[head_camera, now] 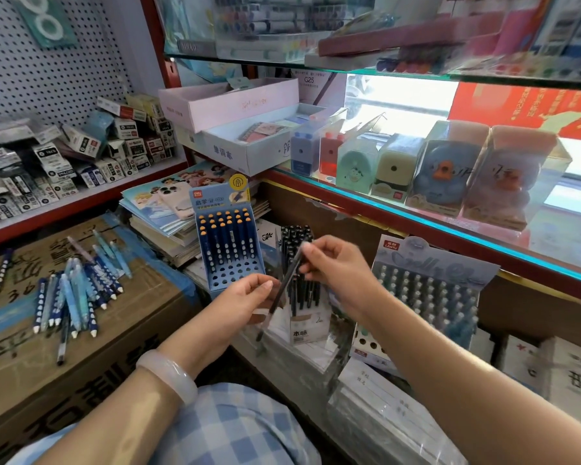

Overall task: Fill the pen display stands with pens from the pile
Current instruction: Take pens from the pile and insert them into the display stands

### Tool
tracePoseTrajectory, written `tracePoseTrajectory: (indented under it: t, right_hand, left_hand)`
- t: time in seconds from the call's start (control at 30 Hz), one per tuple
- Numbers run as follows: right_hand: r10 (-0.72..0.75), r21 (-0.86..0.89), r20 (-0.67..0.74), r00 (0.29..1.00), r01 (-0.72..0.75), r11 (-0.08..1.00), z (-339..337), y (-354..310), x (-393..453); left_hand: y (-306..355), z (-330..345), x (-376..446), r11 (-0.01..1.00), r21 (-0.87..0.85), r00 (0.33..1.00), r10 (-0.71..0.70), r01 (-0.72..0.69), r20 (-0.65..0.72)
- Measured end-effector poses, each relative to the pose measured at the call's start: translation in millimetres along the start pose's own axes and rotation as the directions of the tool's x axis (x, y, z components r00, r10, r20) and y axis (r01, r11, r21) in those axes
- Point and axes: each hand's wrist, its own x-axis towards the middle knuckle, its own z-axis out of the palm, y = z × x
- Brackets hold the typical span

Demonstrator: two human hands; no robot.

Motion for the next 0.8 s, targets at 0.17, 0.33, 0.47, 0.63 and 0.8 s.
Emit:
tracePoseTrajectory:
  t: [0.17,0.33,0.47,0.63,0.8]
  right_hand:
    - [-0.306,-0.428,-0.239,0.922,0.183,0.885,-25,-15,14]
    - [-0.282,-0.630,-0.166,0.945,0.119,0.767,-27,14,11]
    - [-0.262,-0.634,-0.153,0.953,0.108,0.766,-22,34,11]
    - [-0.260,-0.675,-0.143,0.955,0.098,0.731,-17,39,15]
    - [-0.278,-0.731,-0.111,0.954,0.111,0.674,-14,38,20]
  left_hand:
    - [-7,-12,3,0.962,0.273,0.970,0.077,-0.011,-0.231]
    - [-18,-26,1,0.821,0.571,0.926,0.202,0.017,-0.319]
    - [-26,-42,-3,0.795,0.606,0.924,0.202,0.039,-0.325]
    - [-27,-54,-7,0.786,0.613,0.924,0.172,0.079,-0.340]
    - [-27,-55,-7,0.780,0.619,0.924,0.163,0.094,-0.346]
